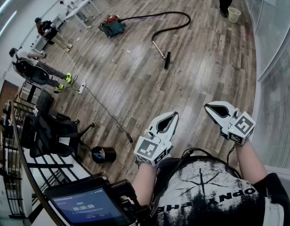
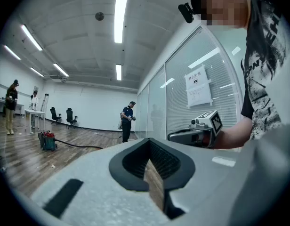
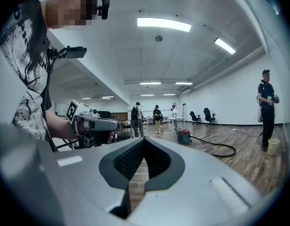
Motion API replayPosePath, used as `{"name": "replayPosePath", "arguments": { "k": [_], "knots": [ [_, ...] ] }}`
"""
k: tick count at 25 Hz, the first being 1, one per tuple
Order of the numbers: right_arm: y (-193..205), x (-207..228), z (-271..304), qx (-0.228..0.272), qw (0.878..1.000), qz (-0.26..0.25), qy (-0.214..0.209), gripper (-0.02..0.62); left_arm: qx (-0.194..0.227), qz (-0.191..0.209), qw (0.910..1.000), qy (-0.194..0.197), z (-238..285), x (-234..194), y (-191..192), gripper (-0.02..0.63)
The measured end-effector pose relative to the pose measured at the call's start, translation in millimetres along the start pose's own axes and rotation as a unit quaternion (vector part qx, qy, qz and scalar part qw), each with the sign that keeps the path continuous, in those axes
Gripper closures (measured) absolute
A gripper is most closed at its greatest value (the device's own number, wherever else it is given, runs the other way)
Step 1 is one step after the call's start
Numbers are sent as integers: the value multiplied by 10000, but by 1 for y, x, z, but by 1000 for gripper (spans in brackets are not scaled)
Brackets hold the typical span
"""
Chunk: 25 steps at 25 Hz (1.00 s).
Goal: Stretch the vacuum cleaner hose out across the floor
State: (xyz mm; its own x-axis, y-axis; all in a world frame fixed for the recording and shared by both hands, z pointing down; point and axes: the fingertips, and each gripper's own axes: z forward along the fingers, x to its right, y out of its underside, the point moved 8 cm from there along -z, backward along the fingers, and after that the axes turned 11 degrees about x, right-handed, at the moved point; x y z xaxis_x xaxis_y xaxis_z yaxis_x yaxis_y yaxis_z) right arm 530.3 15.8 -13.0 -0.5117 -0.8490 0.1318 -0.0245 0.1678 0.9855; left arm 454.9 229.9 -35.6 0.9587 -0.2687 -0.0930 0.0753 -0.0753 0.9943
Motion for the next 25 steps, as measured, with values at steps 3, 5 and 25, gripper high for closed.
{"name": "replayPosePath", "arguments": {
  "k": [3, 5, 25],
  "knots": [
    [0, -1, -2, 63, 9999, 86, -29, 591, -11, -11, 10000, 26, 1, 1, 0, 607],
    [-2, -2, 0, 31, 9999, 115, 13, 591, -24, -10, 10000, 32, 1, 0, 0, 607],
    [-2, -8, 3, 67, 9993, 247, -272, 589, -73, 42, 10000, 39, 6, 3, -5, 607]
  ]
}}
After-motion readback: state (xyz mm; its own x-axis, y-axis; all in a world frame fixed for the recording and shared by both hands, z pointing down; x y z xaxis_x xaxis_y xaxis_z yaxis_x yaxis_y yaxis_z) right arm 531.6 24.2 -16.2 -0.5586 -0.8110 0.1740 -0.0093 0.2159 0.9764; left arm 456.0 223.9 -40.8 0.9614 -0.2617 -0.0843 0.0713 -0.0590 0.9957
